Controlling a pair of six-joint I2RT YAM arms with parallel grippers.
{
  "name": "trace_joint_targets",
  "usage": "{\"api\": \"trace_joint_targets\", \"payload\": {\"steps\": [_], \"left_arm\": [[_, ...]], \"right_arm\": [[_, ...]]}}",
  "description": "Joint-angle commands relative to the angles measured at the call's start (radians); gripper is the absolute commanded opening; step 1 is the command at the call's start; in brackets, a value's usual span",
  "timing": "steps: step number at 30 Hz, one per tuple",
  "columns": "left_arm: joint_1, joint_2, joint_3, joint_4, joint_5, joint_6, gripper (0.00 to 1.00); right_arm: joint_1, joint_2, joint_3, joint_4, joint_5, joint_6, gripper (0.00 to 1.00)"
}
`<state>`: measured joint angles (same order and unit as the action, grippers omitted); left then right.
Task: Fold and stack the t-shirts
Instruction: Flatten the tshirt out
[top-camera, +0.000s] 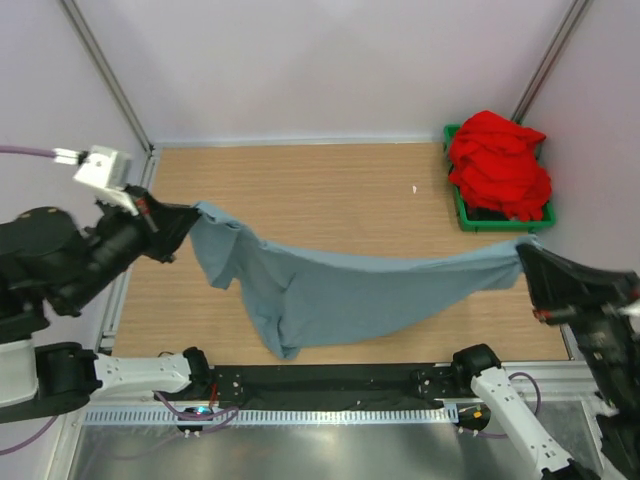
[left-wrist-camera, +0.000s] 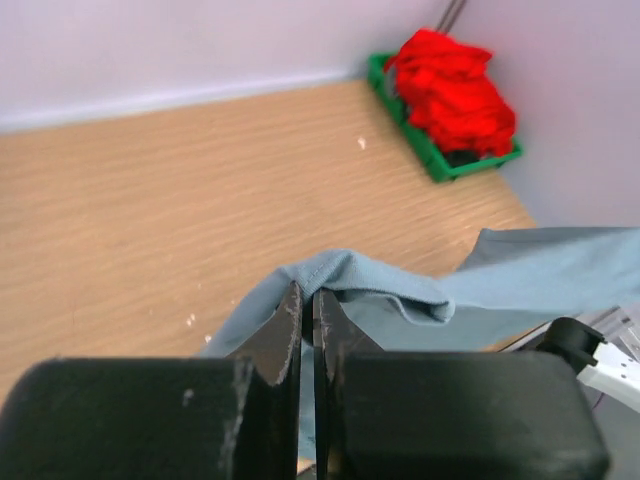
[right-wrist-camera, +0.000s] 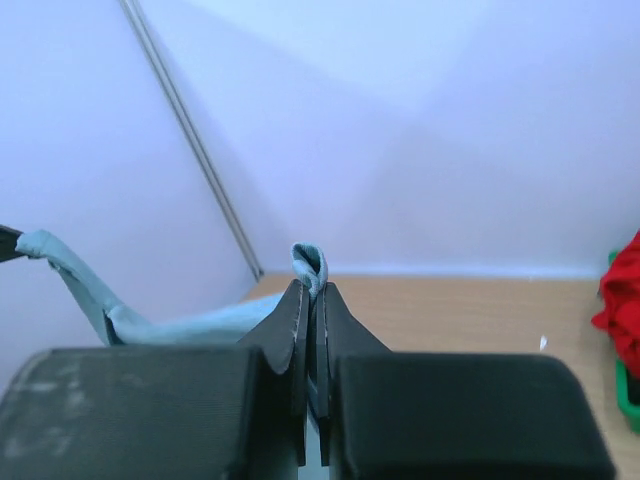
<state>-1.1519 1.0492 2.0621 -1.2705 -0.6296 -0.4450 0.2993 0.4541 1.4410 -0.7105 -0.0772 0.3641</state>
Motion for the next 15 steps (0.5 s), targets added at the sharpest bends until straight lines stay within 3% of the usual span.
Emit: {"api": "trace_joint_targets", "payload": {"steps": [1, 5, 9, 12, 14, 15], "left_arm": [[-0.005, -0.049, 0.026, 0.153, 0.088, 0.184, 0.0], [-0.005, -0.067, 0.001, 0.253, 0.11, 0.305, 0.0], [-0.005, 0.0, -0.043, 0.373, -0.037, 0.439, 0.0], [0.004, 0.136, -0.014, 0.454, -0.136, 0.552, 0.0], [0.186, 0.216, 0.03, 0.438, 0.009, 0.499, 0.0], [0.328, 0.274, 0.112, 0.394, 0.189, 0.45, 0.0]], "right_arm": [[-0.002, -0.09, 0.015, 0.112, 0.105, -0.045, 0.01], [-0.002, -0.036, 0.081, 0.091, 0.163, -0.094, 0.01], [-0.002, 0.175, 0.101, 0.115, 0.301, -0.117, 0.01], [-0.002, 0.337, 0.096, 0.147, 0.401, -0.119, 0.01], [-0.002, 0.551, 0.136, 0.12, 0.534, -0.099, 0.01], [-0.002, 0.631, 0.157, 0.108, 0.562, -0.096, 0.01]]}}
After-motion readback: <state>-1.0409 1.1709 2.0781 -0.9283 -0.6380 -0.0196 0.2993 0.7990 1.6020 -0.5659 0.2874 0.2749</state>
